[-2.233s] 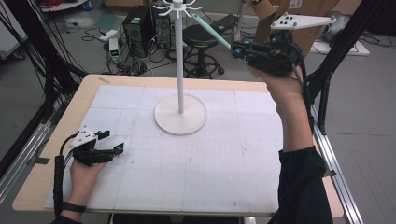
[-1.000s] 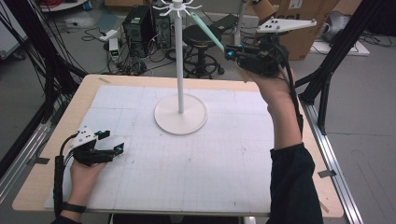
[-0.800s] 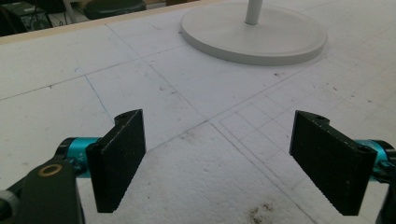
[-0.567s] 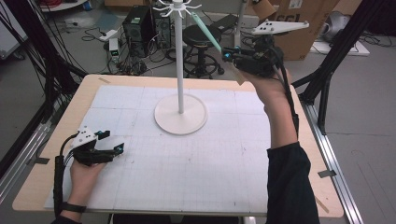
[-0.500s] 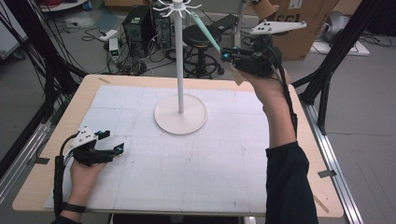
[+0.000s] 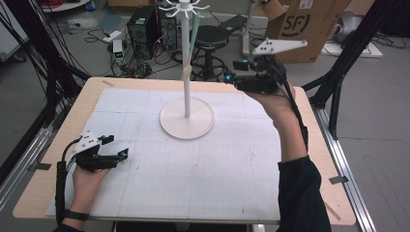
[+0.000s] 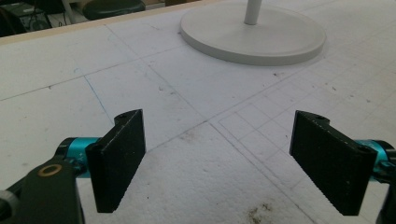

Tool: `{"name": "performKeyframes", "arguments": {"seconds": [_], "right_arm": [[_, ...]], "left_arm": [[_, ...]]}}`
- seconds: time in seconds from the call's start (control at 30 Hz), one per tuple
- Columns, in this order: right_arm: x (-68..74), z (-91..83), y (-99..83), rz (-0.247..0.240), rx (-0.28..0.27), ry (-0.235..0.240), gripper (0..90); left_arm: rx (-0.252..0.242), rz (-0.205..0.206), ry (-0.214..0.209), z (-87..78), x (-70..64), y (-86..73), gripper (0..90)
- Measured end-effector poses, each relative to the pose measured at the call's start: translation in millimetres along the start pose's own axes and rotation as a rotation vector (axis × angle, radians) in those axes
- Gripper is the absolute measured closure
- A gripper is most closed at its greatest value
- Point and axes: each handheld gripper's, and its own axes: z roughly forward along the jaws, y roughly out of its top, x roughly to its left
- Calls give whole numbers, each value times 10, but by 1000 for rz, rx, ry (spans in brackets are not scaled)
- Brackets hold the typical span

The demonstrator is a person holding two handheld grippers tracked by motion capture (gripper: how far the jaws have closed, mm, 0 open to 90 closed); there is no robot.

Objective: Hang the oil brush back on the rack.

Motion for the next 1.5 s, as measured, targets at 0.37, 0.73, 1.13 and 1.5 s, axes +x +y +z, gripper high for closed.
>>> {"name": "performKeyframes", "arguments": {"seconds": [0.37,0.73,1.13,1.5], "right_arm": [[-50,-294,-1211,54,15,13,261],[-61,-493,-2330,190,14,-67,212],[-139,-531,-2727,261,50,-129,190],[-148,-522,-2769,266,69,-136,187]], "left_arm": [[2,-1,6,2,-2,1,191],[3,-9,11,4,3,1,191],[3,-15,11,3,8,1,193],[2,-15,13,6,4,1,193]]}}
